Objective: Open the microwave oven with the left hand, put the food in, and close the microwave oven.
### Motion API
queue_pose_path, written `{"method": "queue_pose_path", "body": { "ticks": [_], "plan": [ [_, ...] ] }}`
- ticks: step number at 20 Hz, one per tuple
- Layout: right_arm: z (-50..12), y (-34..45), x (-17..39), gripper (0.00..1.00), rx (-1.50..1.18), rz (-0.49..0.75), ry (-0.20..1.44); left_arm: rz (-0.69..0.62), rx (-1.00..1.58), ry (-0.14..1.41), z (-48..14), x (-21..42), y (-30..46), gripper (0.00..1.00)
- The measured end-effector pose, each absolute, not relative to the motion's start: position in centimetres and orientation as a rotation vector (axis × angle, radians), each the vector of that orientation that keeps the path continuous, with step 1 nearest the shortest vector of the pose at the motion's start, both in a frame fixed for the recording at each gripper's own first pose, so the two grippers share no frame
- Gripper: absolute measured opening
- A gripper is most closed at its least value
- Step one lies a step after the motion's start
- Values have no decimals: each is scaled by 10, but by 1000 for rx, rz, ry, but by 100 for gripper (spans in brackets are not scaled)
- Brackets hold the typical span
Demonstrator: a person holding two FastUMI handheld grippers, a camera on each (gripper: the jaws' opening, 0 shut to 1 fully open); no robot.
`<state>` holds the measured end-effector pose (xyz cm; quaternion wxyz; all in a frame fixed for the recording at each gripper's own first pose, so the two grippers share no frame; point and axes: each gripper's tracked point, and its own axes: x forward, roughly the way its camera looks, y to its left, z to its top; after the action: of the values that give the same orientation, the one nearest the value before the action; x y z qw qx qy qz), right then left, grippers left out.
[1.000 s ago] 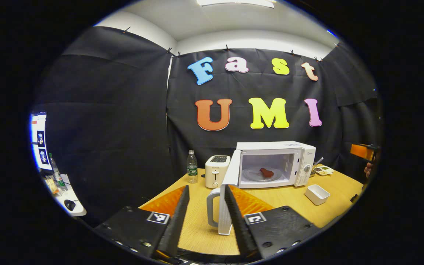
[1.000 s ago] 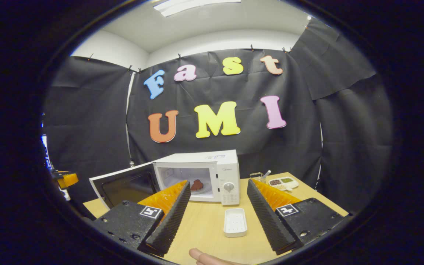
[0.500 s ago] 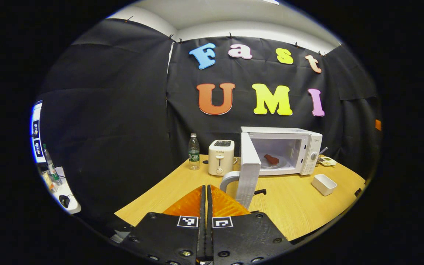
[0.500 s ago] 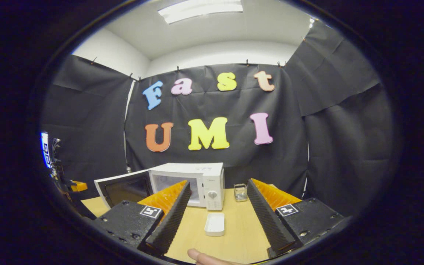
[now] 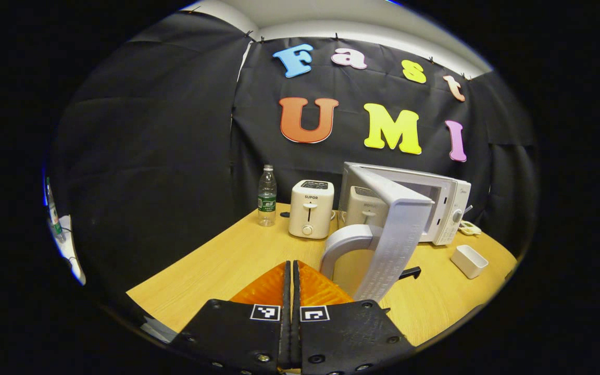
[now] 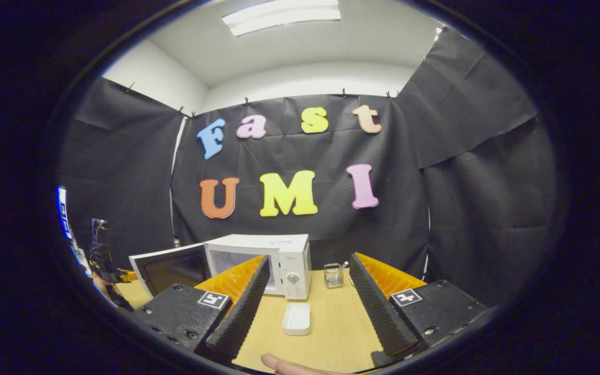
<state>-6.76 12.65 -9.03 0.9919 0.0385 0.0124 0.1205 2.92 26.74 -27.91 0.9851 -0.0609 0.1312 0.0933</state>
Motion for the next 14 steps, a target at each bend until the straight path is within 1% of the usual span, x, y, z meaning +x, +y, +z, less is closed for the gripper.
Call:
{"method": "queue_pose_path", "body": {
  "ticks": [1, 2, 7, 8, 10, 11, 12, 13, 14],
  "plan": [
    [-91, 125, -68, 98, 78, 237, 25, 183, -125, 264, -283, 29, 267, 14],
    [-91, 124, -66, 98, 79, 235, 27, 175, -126, 260, -283, 29, 264, 0],
    [-98, 137, -66, 98, 91, 279, 49, 118, -93, 233, -276, 27, 238, 0],
    [-101, 139, -66, 85, 94, 288, 55, 104, -89, 230, -275, 28, 232, 0],
    [-104, 142, -65, 85, 98, 294, 62, 71, -80, 221, -273, 34, 217, 0],
    [-105, 143, -64, 100, 96, 298, 65, 56, -79, 222, -274, 39, 210, 0],
    [-106, 144, -64, 98, 92, 300, 66, 43, -82, 226, -276, 44, 203, 14],
    [-105, 143, -63, 86, 89, 302, 64, 27, -89, 232, -278, 48, 195, 0],
    [-103, 143, -65, 85, 88, 303, 56, 6, -93, 229, -278, 53, 187, 0]
  ]
}}
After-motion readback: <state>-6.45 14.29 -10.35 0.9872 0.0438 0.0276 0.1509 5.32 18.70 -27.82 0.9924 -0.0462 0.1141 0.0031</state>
